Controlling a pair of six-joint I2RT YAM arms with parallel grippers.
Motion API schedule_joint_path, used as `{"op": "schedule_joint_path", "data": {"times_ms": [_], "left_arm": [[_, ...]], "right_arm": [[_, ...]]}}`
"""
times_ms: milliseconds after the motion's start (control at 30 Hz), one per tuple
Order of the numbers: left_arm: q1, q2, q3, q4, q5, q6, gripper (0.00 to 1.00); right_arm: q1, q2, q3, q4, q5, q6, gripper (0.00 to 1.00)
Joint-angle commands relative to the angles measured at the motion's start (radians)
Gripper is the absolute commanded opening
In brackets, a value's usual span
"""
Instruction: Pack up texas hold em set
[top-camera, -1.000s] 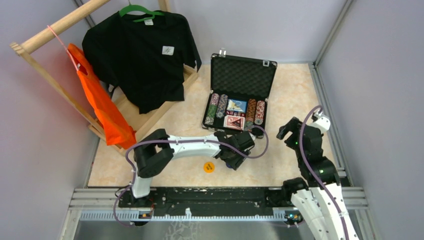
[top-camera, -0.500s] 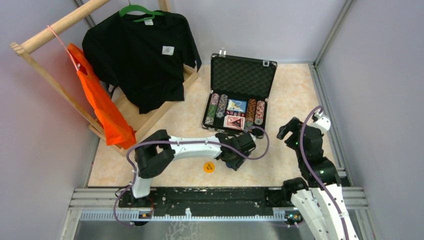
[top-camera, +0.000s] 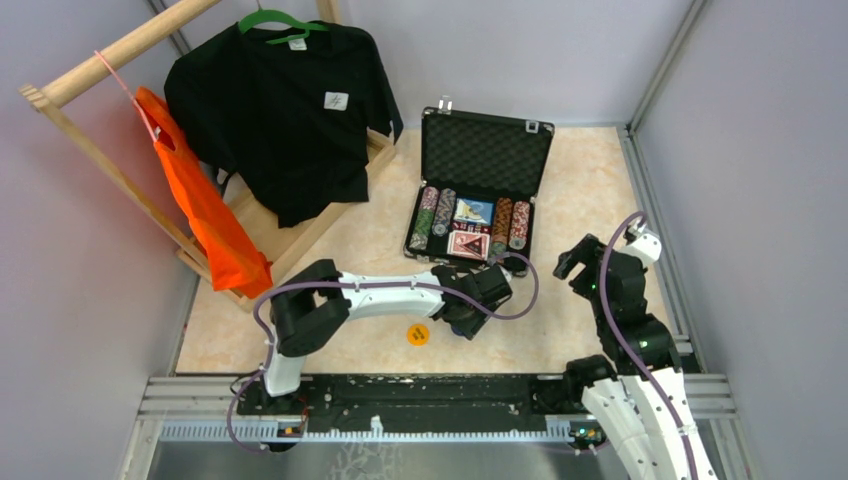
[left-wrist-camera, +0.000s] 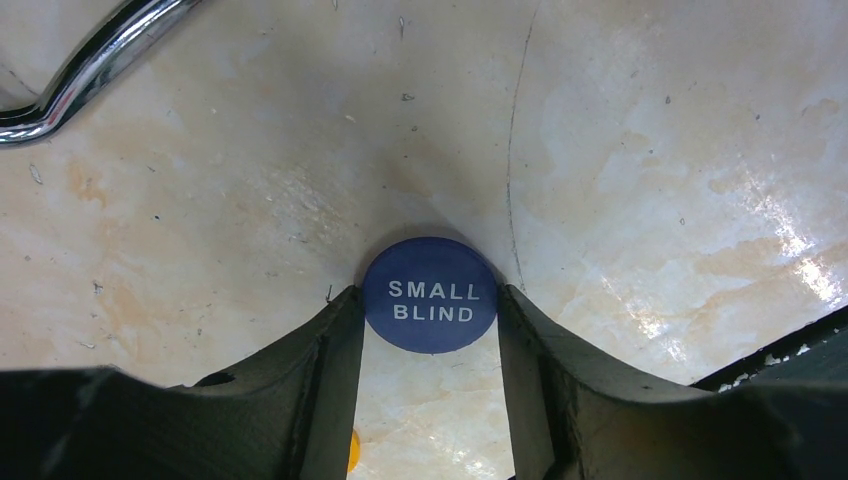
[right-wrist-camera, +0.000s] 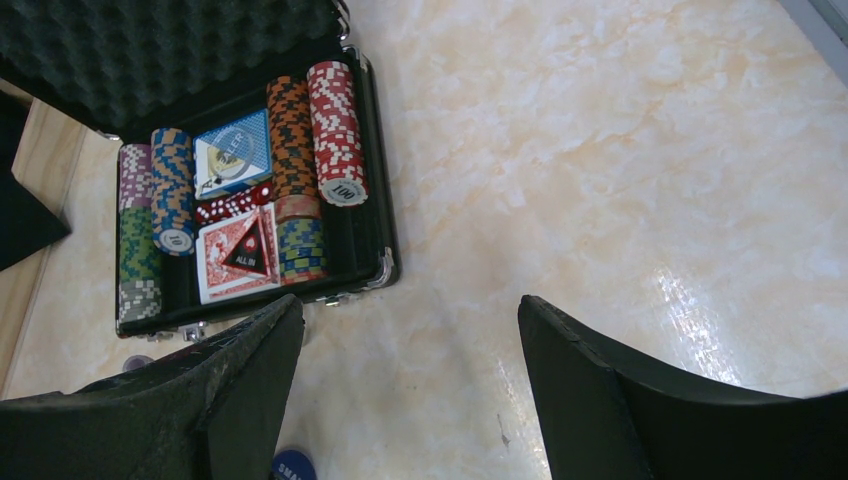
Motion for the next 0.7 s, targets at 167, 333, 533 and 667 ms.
{"op": "schedule_joint_path", "data": {"times_ms": [167,333,533,667], "left_arm": [[-0.001,0.067,-0.022,-0.042,-0.009,-0.018,0.5],[-0.001,0.059,-0.001,-0.05,-0.012,-0.014,0.5],[0.001,0.049,0.032,-0.068,-0.028,-0.006,0.49],[0.004,0.044,0.05,-0.077,-0.033,0.001,0.49]], "right_arm": [[-0.009,-0.009,0.008,0.036,-0.003,-0.005,0.79],[-0.01,-0.01,0.006,0.037,-0.002,-0.008,0.79],[-0.01,-0.011,0.004,0.04,0.002,-0.01,0.79],[-0.01,-0.01,-0.002,0.044,0.003,-0.013,0.79]]}}
